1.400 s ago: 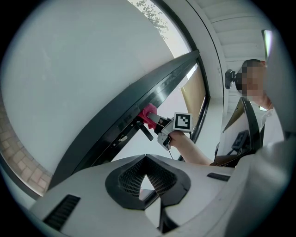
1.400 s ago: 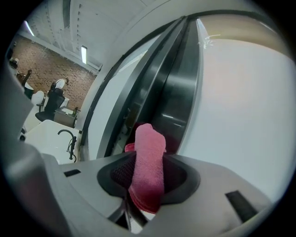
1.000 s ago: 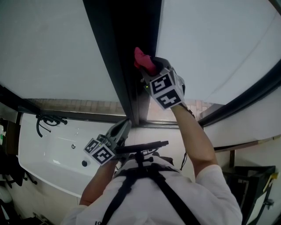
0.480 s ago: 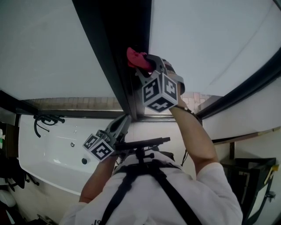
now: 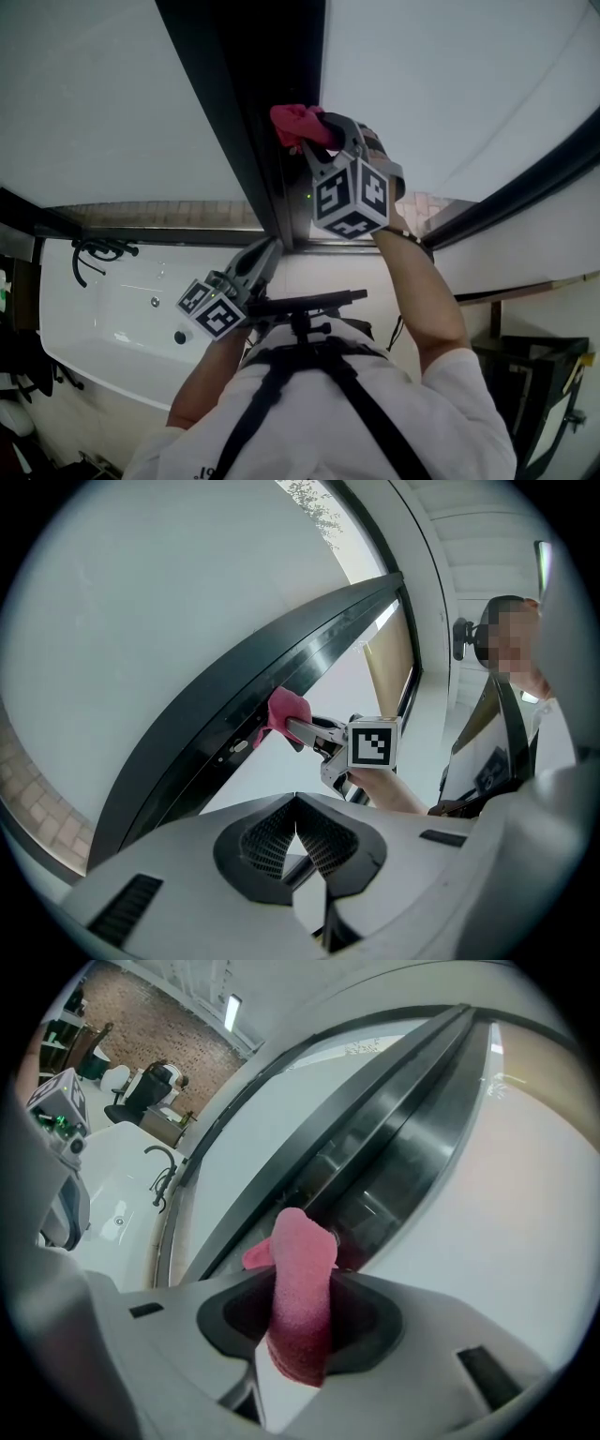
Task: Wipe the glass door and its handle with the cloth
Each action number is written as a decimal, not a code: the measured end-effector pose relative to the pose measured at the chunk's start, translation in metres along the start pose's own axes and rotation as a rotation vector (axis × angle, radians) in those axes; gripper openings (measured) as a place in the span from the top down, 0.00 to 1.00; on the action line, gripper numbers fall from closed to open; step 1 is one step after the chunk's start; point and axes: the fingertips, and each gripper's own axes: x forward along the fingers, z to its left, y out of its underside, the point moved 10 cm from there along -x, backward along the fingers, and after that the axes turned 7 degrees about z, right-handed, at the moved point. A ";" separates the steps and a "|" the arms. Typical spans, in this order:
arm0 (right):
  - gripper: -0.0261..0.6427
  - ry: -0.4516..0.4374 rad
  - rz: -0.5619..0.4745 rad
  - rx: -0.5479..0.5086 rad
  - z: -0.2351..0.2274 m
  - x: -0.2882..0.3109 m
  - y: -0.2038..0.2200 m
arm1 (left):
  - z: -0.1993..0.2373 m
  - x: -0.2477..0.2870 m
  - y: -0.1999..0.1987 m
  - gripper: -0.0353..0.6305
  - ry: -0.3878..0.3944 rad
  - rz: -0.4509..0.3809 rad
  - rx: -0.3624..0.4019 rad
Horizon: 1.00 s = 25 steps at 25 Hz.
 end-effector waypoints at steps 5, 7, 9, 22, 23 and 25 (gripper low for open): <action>0.75 -0.004 -0.002 0.001 0.001 -0.001 0.000 | 0.000 -0.002 0.000 0.94 -0.007 -0.007 -0.003; 0.75 -0.008 -0.003 0.010 -0.001 -0.001 0.000 | -0.001 -0.001 0.000 0.94 -0.008 -0.007 -0.001; 0.76 -0.014 -0.012 0.025 -0.004 -0.001 -0.003 | -0.001 0.000 0.000 0.94 -0.006 -0.006 -0.002; 0.75 -0.031 -0.031 -0.011 -0.001 0.006 -0.011 | -0.004 -0.004 -0.002 0.94 -0.027 -0.020 0.004; 0.75 -0.027 -0.032 -0.007 -0.003 0.005 -0.009 | -0.003 -0.004 -0.001 0.94 -0.033 -0.023 0.006; 0.75 -0.018 -0.030 0.002 -0.004 0.002 -0.003 | -0.002 -0.005 -0.001 0.94 -0.040 -0.026 0.008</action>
